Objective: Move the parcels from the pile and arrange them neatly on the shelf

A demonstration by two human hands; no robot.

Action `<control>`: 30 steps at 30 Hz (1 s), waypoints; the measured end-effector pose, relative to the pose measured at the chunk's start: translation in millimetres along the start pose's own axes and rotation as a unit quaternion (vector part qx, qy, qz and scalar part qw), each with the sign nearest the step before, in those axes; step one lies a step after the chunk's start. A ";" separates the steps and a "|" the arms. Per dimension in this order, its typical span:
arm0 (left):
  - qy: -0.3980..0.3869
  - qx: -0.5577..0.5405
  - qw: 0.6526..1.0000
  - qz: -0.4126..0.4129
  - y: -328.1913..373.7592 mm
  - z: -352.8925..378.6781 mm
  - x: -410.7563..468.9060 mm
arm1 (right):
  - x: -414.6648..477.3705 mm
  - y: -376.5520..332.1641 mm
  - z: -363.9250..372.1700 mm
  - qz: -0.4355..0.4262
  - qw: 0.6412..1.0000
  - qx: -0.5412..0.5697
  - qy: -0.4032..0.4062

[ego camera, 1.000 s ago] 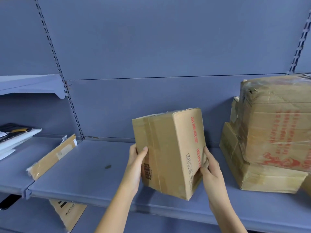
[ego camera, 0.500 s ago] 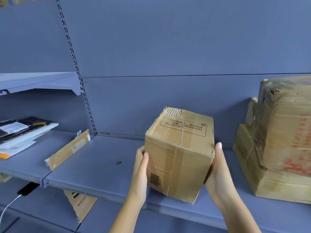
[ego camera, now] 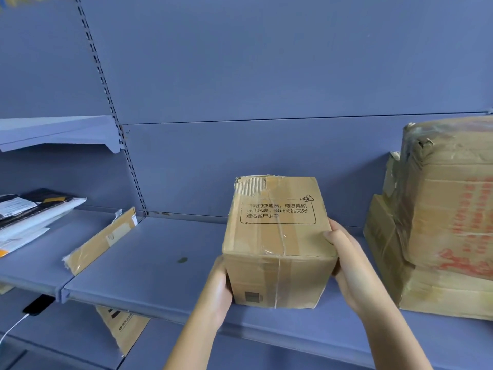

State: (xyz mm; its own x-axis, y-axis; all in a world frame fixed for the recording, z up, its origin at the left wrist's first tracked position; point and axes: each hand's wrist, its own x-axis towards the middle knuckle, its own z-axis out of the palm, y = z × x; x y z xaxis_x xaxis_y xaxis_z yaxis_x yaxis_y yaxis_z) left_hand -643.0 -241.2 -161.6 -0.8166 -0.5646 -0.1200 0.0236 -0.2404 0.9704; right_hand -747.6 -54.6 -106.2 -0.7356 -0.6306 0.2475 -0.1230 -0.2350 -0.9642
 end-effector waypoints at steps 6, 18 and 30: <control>-0.011 -0.017 0.998 -0.060 -5.2 -0.3 0.1 | -1.4 4.0 -4.3 -0.010 0.998 0.029 0.056; 0.077 -0.065 0.989 0.112 10.4 -13.6 -9.3 | -3.4 31.6 -19.7 0.009 0.974 0.037 0.224; 0.077 0.052 0.964 0.249 19.2 -10.5 -20.7 | -14.1 17.5 -10.3 0.011 0.999 -0.045 0.012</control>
State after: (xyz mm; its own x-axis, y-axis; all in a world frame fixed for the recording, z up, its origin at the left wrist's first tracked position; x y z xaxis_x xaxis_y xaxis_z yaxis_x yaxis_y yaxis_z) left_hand -619.6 -242.4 -142.7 -0.6234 -0.7016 0.3451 0.3270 0.1671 0.9302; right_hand -746.3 -42.2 -127.5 -0.7546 -0.6167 0.2242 -0.1646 -0.1529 -0.9744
